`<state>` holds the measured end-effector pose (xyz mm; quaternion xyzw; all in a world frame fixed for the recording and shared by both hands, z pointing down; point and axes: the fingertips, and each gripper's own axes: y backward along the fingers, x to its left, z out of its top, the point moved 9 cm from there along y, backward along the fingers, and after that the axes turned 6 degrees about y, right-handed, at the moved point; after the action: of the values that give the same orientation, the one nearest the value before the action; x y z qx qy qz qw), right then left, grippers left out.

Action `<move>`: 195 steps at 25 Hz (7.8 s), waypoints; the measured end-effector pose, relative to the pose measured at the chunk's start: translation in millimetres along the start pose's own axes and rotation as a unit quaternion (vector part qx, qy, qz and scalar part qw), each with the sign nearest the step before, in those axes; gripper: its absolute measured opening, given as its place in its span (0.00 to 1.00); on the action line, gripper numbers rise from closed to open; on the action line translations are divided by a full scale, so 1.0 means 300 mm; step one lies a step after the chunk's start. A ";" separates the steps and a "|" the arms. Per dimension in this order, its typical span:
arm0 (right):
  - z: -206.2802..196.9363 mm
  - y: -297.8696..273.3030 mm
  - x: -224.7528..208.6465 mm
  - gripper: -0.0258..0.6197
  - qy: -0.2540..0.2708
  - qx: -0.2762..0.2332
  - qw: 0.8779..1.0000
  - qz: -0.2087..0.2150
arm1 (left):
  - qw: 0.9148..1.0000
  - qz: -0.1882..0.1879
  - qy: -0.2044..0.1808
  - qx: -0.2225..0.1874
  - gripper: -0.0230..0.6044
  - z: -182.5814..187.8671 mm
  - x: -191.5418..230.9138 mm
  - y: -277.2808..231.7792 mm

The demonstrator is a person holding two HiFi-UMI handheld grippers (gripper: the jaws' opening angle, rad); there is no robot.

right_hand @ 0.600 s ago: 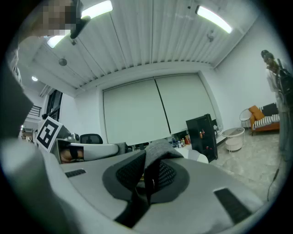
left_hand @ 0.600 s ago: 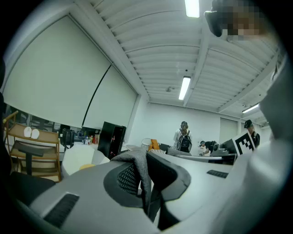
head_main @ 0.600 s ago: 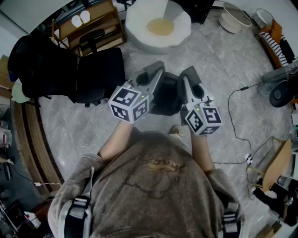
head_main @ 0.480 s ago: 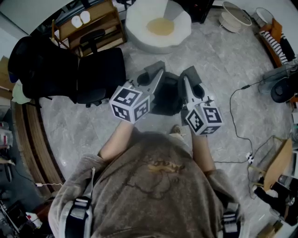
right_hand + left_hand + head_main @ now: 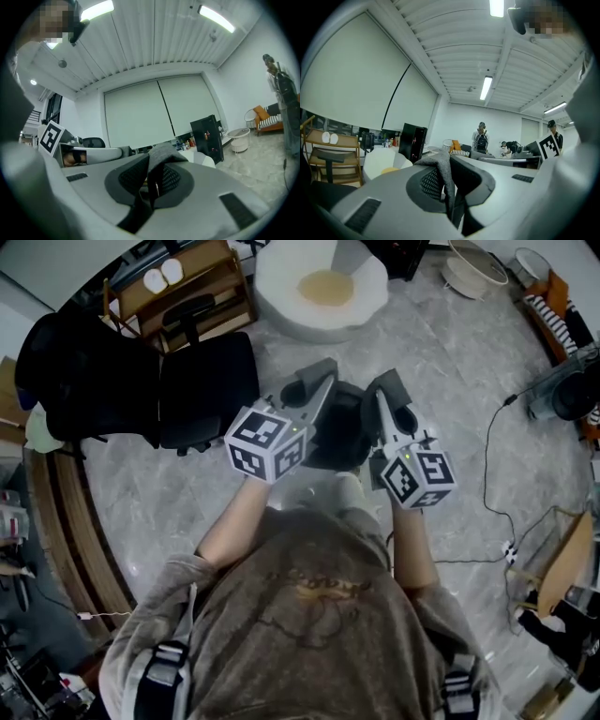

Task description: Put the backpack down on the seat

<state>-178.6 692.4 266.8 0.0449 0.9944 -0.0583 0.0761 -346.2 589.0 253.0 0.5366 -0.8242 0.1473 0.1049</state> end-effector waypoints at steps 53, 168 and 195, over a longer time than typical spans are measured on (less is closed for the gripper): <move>0.284 -1.080 -0.830 0.09 -0.013 0.009 0.991 0.133 | 0.997 0.067 0.026 -0.021 0.08 0.389 0.670 -1.039; -0.242 -3.527 -1.917 0.09 -0.043 0.108 0.983 0.145 | 0.984 0.147 0.081 0.058 0.08 0.310 2.689 -2.778; -0.700 -3.752 -1.999 0.12 -0.008 0.131 0.984 0.119 | 0.983 0.164 0.061 0.061 0.11 -0.074 2.936 -2.960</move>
<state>270.7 -443.4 689.8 0.1720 0.9651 -0.1789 0.0836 113.2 -493.1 680.8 0.3900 -0.8824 0.2449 0.0961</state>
